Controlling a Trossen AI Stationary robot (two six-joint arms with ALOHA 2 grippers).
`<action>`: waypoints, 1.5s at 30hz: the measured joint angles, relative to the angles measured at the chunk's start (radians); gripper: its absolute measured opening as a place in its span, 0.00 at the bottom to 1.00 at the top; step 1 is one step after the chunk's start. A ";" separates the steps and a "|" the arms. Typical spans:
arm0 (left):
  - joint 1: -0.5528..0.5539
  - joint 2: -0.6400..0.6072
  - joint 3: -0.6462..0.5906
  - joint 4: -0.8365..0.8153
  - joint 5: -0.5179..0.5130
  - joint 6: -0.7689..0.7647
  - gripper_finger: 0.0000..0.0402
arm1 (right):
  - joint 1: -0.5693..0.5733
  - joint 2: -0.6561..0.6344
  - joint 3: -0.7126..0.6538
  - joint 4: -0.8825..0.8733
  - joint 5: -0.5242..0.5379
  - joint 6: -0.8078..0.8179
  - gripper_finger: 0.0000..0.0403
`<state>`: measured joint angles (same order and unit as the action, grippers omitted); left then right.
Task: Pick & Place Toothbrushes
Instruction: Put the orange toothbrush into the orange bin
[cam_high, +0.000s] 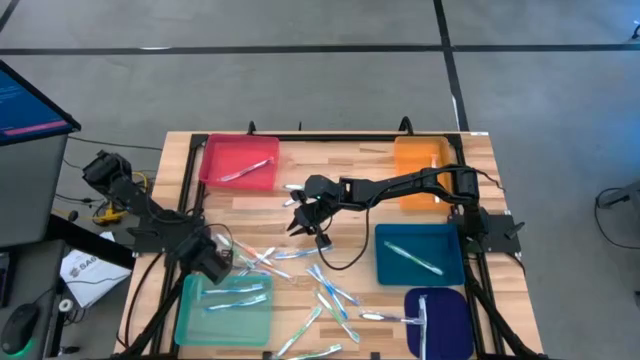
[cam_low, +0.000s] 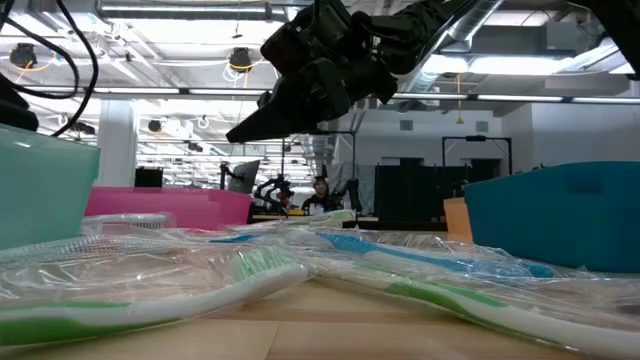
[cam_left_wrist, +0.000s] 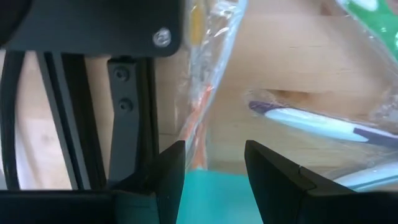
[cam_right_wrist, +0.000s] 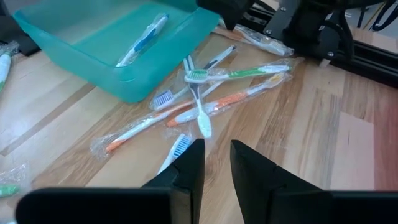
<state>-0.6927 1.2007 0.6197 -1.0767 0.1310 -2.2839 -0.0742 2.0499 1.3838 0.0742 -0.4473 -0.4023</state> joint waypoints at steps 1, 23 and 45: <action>-0.010 -0.001 0.000 0.000 0.000 -0.018 0.41 | 0.000 0.000 0.000 0.002 0.000 0.000 0.18; -0.036 -0.003 -0.153 0.180 0.005 -0.051 0.41 | 0.000 0.000 0.000 0.015 0.000 0.001 0.18; -0.035 -0.050 -0.180 0.213 0.010 -0.027 0.06 | 0.000 0.000 0.000 0.024 0.000 0.002 0.18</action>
<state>-0.7273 1.1503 0.4393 -0.8636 0.1411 -2.3108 -0.0742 2.0502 1.3838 0.0978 -0.4473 -0.4000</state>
